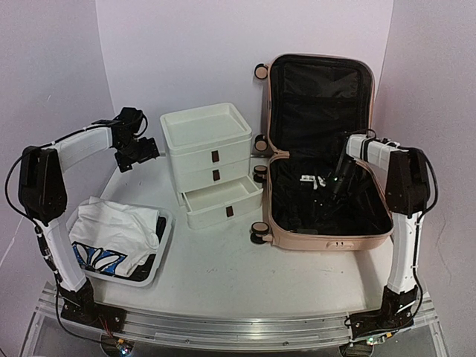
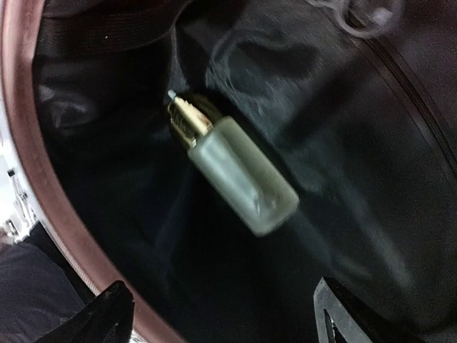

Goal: Open, take out, and arrange the luggage

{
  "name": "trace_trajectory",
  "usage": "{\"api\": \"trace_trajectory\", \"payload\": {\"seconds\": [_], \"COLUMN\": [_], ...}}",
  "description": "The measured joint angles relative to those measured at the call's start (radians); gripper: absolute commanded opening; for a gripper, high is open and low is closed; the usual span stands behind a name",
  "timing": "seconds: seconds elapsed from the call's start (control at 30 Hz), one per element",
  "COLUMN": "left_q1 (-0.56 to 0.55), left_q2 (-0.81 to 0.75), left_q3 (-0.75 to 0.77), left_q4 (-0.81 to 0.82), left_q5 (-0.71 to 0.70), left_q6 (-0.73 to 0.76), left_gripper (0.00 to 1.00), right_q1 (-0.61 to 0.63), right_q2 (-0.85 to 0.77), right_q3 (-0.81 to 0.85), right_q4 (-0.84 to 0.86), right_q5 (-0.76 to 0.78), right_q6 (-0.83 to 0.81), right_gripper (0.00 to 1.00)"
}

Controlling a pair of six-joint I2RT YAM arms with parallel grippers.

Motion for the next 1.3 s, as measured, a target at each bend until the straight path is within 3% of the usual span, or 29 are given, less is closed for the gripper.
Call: {"api": "trace_trajectory", "payload": {"seconds": [0.5, 0.77, 1.1, 1.3], "left_q1": [0.006, 0.006, 0.006, 0.006], "left_q2": [0.055, 0.043, 0.013, -0.051], "left_q3": [0.111, 0.084, 0.085, 0.098], "left_q4": [-0.053, -0.052, -0.052, -0.050], "left_q5": [0.047, 0.039, 0.052, 0.129], "left_q6": [0.124, 0.179, 0.231, 0.246], "left_gripper": [0.97, 0.97, 0.94, 0.91], "right_q1": [0.222, 0.258, 0.265, 0.265], "right_q2": [0.146, 0.146, 0.035, -0.145], "right_q3": [0.039, -0.025, -0.122, -0.168], "right_q4": [0.118, 0.175, 0.284, 0.317], "right_q5": [0.214, 0.319, 0.408, 0.470], "right_q6": [-0.153, -0.215, -0.237, -0.170], "right_gripper": [0.70, 0.45, 0.15, 0.11]}}
